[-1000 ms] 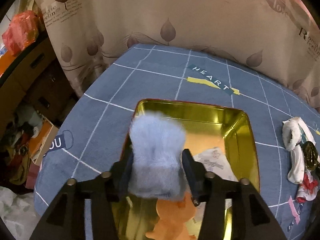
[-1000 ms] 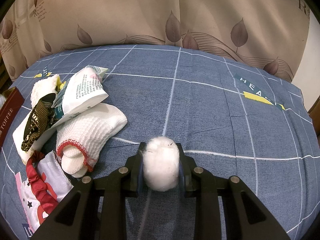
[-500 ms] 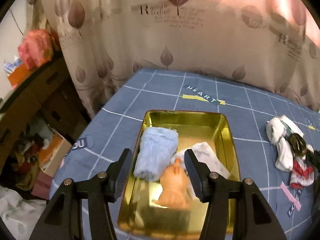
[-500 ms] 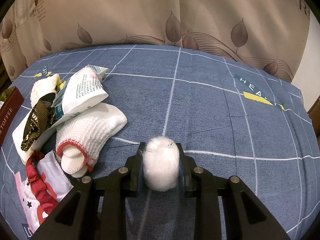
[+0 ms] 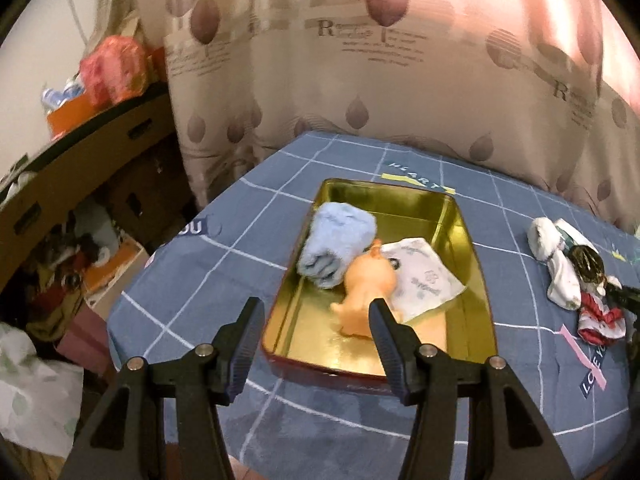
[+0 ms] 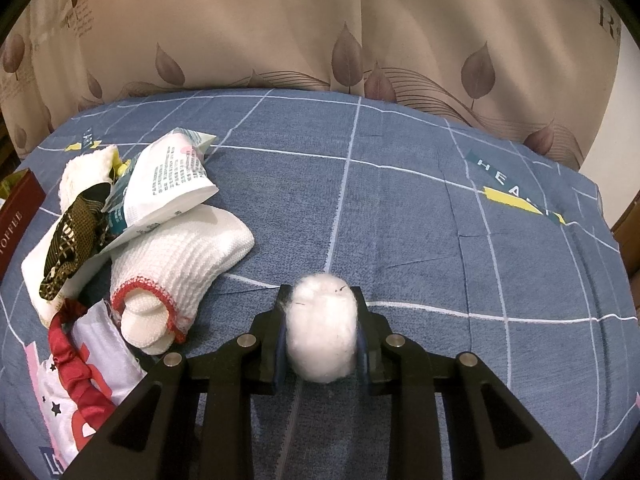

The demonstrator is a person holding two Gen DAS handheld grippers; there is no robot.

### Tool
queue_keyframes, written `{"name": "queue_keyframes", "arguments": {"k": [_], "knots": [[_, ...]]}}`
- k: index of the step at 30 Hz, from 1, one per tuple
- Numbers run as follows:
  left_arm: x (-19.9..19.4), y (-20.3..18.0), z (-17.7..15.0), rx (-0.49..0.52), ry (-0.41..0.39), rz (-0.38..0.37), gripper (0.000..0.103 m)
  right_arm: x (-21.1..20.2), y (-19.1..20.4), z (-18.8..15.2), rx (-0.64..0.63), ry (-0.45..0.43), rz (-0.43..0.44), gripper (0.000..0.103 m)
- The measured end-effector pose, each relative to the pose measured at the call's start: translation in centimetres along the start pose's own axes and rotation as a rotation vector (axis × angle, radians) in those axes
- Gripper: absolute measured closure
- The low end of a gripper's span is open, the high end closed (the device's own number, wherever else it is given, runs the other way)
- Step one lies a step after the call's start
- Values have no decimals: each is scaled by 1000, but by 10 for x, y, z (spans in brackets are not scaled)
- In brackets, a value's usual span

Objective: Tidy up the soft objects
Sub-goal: 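Lower the light-blue towel into the tin and open the left gripper, then carry the white cotton ball to the tin and release it with the right gripper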

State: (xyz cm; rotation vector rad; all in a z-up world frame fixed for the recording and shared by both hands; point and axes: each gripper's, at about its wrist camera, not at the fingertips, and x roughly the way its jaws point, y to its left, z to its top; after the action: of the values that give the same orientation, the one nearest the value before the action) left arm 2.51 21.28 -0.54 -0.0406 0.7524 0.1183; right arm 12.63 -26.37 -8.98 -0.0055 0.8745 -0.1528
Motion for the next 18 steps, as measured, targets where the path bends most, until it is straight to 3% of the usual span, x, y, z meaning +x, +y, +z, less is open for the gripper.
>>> {"name": "queue_keyframes", "arguments": {"k": [6, 12, 18], "knots": [[10, 21, -2, -38, 22, 53, 47, -4, 12, 2, -37, 9, -64, 80], [11, 39, 0, -121, 24, 27, 47, -34, 22, 15, 14, -48, -76, 80], [17, 38, 0, -109, 42, 34, 47, -74, 73, 31, -58, -113, 67, 80]]}}
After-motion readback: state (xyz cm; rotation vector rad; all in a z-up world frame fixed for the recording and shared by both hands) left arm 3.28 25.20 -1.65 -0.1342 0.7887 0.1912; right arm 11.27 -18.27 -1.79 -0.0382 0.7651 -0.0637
